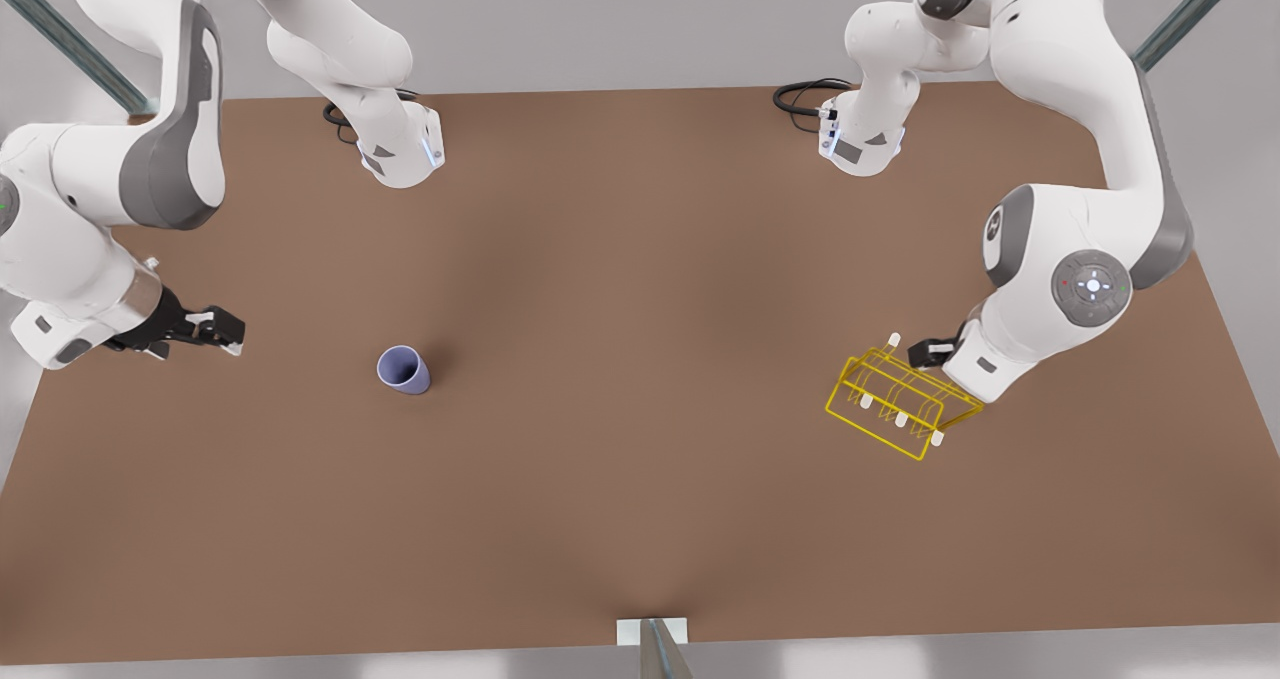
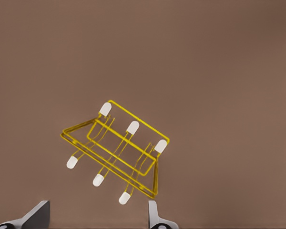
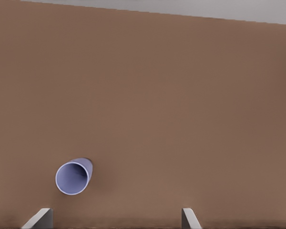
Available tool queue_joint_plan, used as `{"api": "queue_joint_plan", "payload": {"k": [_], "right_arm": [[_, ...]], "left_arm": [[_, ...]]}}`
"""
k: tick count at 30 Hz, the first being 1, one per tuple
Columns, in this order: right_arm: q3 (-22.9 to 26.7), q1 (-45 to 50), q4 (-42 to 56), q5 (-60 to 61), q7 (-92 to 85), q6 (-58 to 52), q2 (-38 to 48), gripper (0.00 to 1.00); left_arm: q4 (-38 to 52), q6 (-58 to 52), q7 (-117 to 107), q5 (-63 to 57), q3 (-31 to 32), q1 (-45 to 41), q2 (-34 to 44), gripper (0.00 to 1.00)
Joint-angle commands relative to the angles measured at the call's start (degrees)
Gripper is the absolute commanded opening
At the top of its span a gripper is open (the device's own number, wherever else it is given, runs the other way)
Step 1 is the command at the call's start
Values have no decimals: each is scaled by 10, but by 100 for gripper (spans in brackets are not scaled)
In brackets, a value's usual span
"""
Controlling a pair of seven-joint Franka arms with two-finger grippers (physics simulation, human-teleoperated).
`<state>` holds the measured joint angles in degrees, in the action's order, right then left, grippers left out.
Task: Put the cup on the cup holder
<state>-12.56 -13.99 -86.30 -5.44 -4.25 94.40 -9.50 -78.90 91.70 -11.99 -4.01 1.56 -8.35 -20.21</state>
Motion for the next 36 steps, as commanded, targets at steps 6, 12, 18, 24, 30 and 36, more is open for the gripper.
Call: {"api": "queue_joint_plan", "payload": {"k": [6, 12, 18, 24, 30, 36], "right_arm": [[-2, 3, -152, 0, -11, 13, 16, 100], [-107, 4, -234, 1, 103, 97, 32, 100], [-106, 1, -164, 8, 101, 77, -54, 100], [-138, 15, -262, 8, 131, 185, -50, 100], [-137, 14, -291, 0, 180, 264, -71, 100], [-137, 9, -334, 6, 194, 369, -38, 100]], "left_arm": [[2, -23, -23, 25, -2, 5, -2, 100], [1, -23, -25, 25, -2, -1, -4, 100], [1, -24, -24, 25, -1, -1, -4, 100], [1, -24, -23, 25, -1, -1, -4, 100], [2, -21, -59, 25, -1, -26, -9, 100], [2, -22, -59, 24, -1, -26, -9, 100]]}}
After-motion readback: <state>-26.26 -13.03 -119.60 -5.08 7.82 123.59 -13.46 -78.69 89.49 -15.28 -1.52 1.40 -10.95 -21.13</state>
